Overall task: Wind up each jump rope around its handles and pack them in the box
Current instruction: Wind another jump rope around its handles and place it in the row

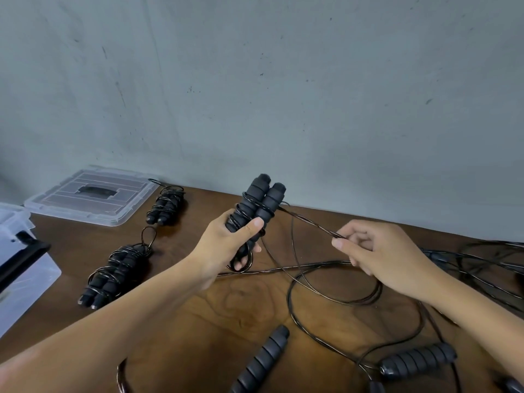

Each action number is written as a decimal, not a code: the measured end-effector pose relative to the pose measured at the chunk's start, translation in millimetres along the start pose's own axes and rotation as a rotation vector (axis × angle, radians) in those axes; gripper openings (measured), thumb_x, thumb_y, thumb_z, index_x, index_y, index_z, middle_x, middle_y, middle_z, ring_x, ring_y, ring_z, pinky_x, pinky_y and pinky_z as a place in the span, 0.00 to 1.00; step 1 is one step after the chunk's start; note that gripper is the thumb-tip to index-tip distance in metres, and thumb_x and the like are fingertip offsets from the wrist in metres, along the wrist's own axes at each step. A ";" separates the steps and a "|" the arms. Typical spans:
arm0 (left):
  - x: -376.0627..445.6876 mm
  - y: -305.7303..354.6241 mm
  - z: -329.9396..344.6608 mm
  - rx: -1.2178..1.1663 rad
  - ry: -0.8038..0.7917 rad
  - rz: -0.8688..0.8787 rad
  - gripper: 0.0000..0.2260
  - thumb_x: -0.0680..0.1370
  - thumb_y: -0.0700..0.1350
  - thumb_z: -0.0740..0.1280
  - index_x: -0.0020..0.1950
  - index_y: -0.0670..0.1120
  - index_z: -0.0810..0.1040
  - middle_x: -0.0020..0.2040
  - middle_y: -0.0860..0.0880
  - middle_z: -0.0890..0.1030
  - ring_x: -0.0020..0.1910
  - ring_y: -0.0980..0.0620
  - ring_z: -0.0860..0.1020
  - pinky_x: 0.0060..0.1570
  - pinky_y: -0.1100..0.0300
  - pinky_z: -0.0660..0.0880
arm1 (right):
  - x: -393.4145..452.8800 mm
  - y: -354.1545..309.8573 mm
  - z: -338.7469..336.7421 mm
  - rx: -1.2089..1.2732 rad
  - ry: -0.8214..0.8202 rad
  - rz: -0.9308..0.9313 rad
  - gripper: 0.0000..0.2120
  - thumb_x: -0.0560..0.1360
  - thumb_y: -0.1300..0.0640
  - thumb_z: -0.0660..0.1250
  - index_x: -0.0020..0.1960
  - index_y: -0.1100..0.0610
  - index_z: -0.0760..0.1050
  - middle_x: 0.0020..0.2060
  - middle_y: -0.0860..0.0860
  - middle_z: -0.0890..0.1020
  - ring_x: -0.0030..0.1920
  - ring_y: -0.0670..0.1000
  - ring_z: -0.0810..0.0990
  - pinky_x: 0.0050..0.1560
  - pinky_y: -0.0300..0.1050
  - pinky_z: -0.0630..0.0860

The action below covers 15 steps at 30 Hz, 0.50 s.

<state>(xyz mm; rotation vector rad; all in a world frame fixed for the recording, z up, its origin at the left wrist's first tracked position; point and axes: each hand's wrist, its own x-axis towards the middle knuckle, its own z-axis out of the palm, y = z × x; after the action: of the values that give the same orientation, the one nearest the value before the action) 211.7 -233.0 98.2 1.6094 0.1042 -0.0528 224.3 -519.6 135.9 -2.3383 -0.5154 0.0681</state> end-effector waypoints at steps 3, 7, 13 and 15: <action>-0.3 -4.6 6.4 0.054 0.005 -0.028 0.15 0.80 0.54 0.73 0.60 0.46 0.77 0.40 0.40 0.85 0.26 0.49 0.72 0.26 0.60 0.70 | -1.7 -6.6 -3.8 -0.145 0.046 -0.012 0.09 0.79 0.44 0.67 0.43 0.46 0.79 0.31 0.51 0.80 0.29 0.45 0.75 0.38 0.47 0.74; 1.1 -7.2 12.4 0.400 -0.017 0.023 0.13 0.77 0.56 0.75 0.57 0.54 0.78 0.37 0.45 0.85 0.24 0.54 0.75 0.27 0.61 0.72 | -4.4 -26.8 -12.7 -0.311 0.057 -0.105 0.06 0.82 0.47 0.63 0.47 0.43 0.77 0.33 0.42 0.81 0.37 0.42 0.78 0.38 0.42 0.74; 2.4 -7.6 15.2 0.819 -0.151 0.108 0.18 0.74 0.64 0.75 0.58 0.60 0.76 0.42 0.52 0.84 0.40 0.52 0.84 0.46 0.49 0.83 | 1.0 -43.3 -21.1 -0.573 0.016 -0.244 0.10 0.85 0.48 0.54 0.52 0.45 0.74 0.44 0.40 0.75 0.43 0.44 0.76 0.41 0.39 0.70; 0.8 -3.5 16.4 0.874 -0.193 0.142 0.17 0.73 0.65 0.74 0.55 0.60 0.74 0.41 0.54 0.82 0.40 0.52 0.82 0.43 0.53 0.80 | 6.4 -44.9 -23.8 -0.550 0.022 -0.270 0.10 0.85 0.49 0.55 0.51 0.46 0.74 0.44 0.40 0.75 0.42 0.45 0.75 0.41 0.40 0.71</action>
<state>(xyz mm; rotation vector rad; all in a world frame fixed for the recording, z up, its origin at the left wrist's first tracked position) 212.7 -249.3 93.9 2.4671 -0.2158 -0.1590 219.4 -503.3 184.2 -2.7642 -0.9277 -0.2569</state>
